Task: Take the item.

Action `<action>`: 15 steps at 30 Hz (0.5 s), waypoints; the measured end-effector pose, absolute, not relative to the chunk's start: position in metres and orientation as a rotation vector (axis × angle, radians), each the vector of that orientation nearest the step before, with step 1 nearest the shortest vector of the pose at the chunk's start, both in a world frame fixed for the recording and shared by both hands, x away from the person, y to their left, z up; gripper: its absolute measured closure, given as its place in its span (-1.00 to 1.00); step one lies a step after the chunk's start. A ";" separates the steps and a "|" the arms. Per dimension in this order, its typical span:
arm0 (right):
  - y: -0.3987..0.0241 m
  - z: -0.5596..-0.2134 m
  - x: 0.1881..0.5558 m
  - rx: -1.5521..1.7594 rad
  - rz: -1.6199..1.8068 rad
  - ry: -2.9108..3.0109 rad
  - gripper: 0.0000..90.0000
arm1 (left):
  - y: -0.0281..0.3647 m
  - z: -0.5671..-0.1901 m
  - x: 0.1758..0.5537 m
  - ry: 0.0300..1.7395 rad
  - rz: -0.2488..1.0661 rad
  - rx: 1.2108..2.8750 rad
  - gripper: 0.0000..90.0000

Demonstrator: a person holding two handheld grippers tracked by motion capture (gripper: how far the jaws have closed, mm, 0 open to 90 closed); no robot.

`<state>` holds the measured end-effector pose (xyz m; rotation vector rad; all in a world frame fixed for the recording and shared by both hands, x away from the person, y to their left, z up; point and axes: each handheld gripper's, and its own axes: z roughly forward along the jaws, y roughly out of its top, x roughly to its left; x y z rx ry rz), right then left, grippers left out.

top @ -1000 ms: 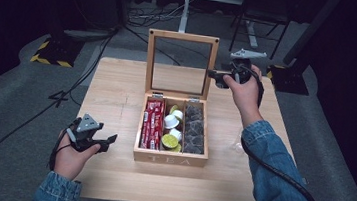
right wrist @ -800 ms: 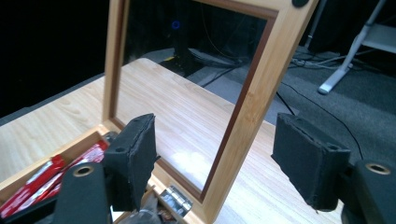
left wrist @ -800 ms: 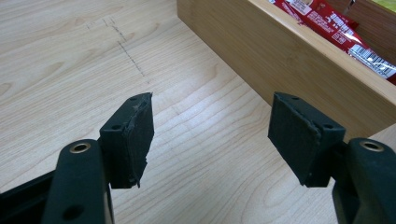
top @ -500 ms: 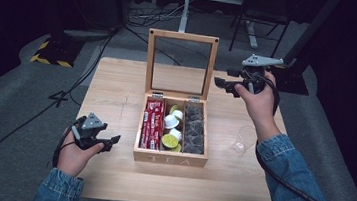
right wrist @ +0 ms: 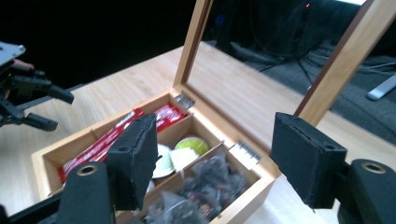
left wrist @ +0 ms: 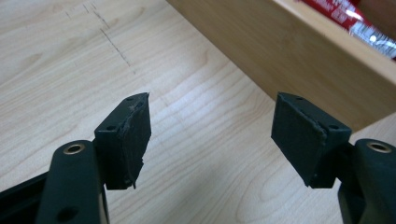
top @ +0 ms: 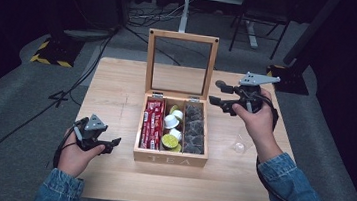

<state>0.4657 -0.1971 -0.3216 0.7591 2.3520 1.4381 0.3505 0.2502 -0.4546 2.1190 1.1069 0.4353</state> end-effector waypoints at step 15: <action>-0.176 -0.369 0.460 0.771 1.359 2.474 -0.19 | 0.249 -0.479 0.351 1.154 0.374 2.147 -0.35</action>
